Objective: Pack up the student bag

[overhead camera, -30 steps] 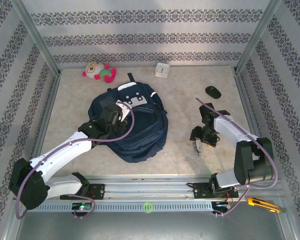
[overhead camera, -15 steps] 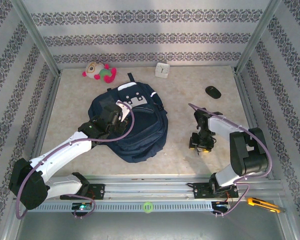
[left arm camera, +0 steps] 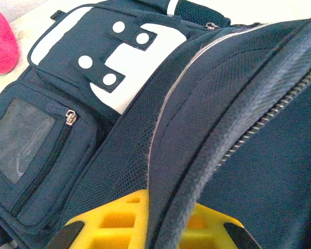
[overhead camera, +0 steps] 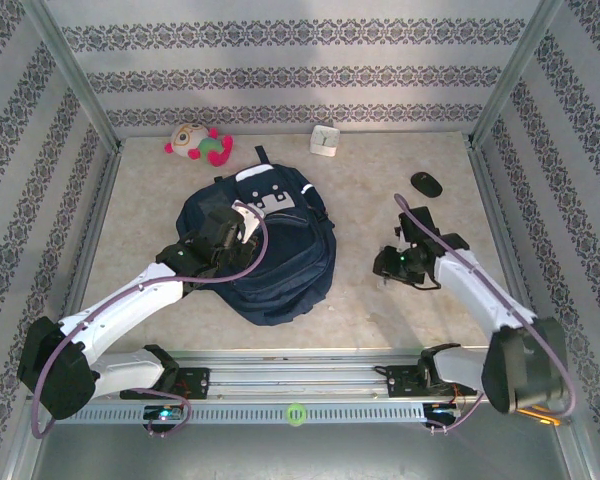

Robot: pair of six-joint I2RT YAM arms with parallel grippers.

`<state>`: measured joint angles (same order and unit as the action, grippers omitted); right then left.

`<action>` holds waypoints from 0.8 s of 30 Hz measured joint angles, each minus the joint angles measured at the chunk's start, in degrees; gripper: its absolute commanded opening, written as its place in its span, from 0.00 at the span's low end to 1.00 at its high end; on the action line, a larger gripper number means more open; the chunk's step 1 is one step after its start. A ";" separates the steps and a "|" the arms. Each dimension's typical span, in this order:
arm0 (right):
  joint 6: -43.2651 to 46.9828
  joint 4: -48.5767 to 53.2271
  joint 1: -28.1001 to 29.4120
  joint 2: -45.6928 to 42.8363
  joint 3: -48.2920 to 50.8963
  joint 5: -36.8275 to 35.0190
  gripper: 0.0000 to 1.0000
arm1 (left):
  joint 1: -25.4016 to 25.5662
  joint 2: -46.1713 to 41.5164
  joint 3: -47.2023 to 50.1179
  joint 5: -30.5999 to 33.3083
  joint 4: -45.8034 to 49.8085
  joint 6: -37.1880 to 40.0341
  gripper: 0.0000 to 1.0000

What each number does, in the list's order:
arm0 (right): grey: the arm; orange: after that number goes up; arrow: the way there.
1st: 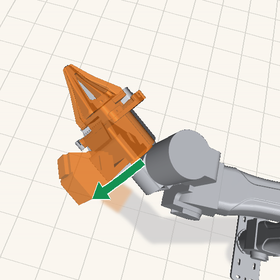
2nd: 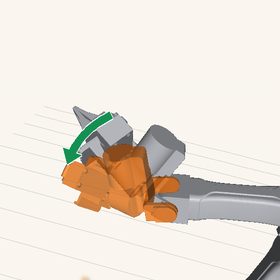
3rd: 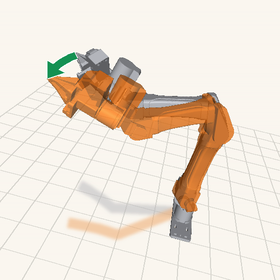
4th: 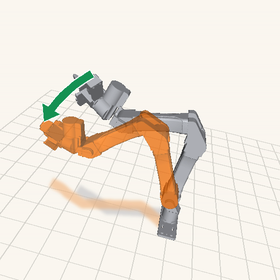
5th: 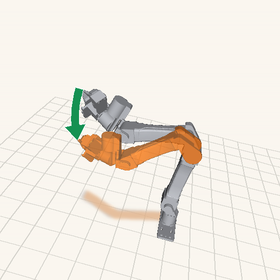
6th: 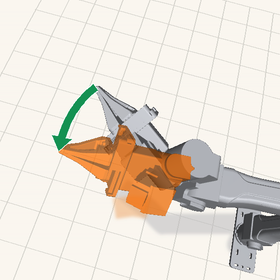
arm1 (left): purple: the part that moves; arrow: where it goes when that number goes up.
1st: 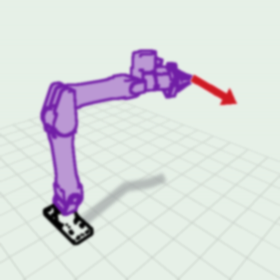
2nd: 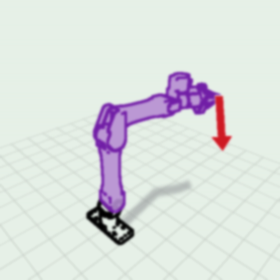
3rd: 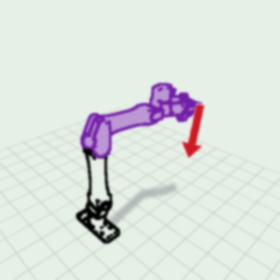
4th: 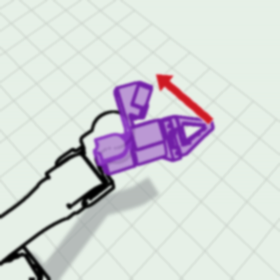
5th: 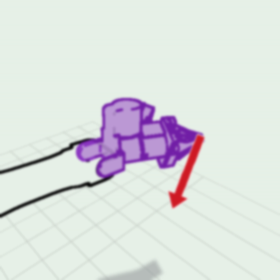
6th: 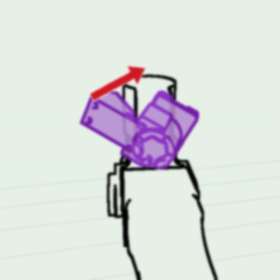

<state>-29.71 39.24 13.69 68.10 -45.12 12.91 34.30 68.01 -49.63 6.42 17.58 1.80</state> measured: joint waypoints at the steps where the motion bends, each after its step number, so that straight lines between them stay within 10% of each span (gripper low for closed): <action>1: -1.64 -1.49 1.53 -1.29 0.00 1.27 0.37 | -0.11 0.00 0.00 -0.35 -0.04 -0.31 0.02; 11: -22.73 -25.44 19.32 -1.49 0.83 8.98 0.39 | -0.33 -0.09 -0.42 -3.69 -0.42 -2.86 0.01; 24: -41.11 -48.11 26.71 8.07 2.16 9.92 0.43 | -0.85 -0.22 -0.44 -5.18 -1.53 -5.14 0.01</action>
<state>-70.83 -8.86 40.40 76.16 -42.96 22.83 33.45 67.79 -50.06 1.23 16.05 -3.33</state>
